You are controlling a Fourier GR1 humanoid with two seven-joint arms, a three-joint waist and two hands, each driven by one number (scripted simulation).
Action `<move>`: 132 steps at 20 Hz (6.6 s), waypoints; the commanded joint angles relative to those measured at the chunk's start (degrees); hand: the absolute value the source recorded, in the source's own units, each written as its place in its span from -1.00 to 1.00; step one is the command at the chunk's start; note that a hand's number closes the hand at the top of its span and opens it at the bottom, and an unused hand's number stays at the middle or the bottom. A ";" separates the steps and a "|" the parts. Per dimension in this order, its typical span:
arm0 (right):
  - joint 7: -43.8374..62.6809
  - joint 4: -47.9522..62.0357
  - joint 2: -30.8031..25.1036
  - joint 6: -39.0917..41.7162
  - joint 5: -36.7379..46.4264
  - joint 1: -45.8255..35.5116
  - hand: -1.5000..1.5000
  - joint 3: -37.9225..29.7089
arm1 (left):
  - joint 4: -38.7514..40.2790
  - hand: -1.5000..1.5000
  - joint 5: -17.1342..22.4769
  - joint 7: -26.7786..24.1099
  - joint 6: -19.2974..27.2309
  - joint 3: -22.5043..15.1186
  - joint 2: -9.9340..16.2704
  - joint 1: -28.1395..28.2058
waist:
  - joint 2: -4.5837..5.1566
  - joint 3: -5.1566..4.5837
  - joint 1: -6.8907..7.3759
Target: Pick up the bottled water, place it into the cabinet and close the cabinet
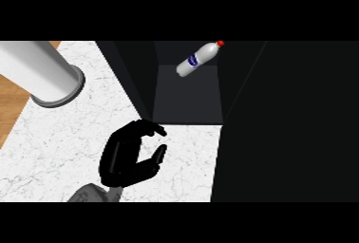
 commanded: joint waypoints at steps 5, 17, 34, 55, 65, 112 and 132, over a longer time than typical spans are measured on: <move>0.32 -11.47 -4.74 3.24 9.70 2.10 1.00 6.13 | -10.98 -1.00 2.52 -0.20 -1.18 4.38 8.32 11.55 | -0.40 -0.08 -0.58; 7.05 -9.66 -9.67 5.29 14.36 -7.00 1.00 19.58 | -17.94 -1.00 12.11 -1.40 -10.02 13.46 16.30 23.66 | -0.71 -0.52 1.80; 13.84 -4.27 -4.78 -1.37 4.44 -14.62 1.00 31.69 | -19.55 -1.00 17.15 -2.60 -21.99 21.19 24.91 30.04 | 1.37 -0.77 6.89; 19.34 -1.45 -9.54 2.51 3.57 -33.08 1.00 23.73 | -19.86 -1.00 19.55 -0.25 -27.59 23.28 29.12 29.82 | 2.24 -1.52 13.78; 21.40 -0.83 -10.66 3.56 1.90 -37.73 1.00 22.00 | -18.91 -1.00 20.69 0.15 -28.90 25.43 30.70 29.31 | 2.31 -1.73 13.06; 39.33 26.87 7.25 -7.00 -5.33 -66.80 1.00 7.39 | -15.09 -1.00 23.63 1.00 -32.99 27.62 31.36 26.83 | 3.81 -0.86 14.18; 41.73 64.12 16.54 -39.07 -5.79 -104.20 -1.00 -7.96 | -11.66 -1.00 25.06 0.75 -35.10 29.09 30.76 27.54 | 3.35 -0.14 11.45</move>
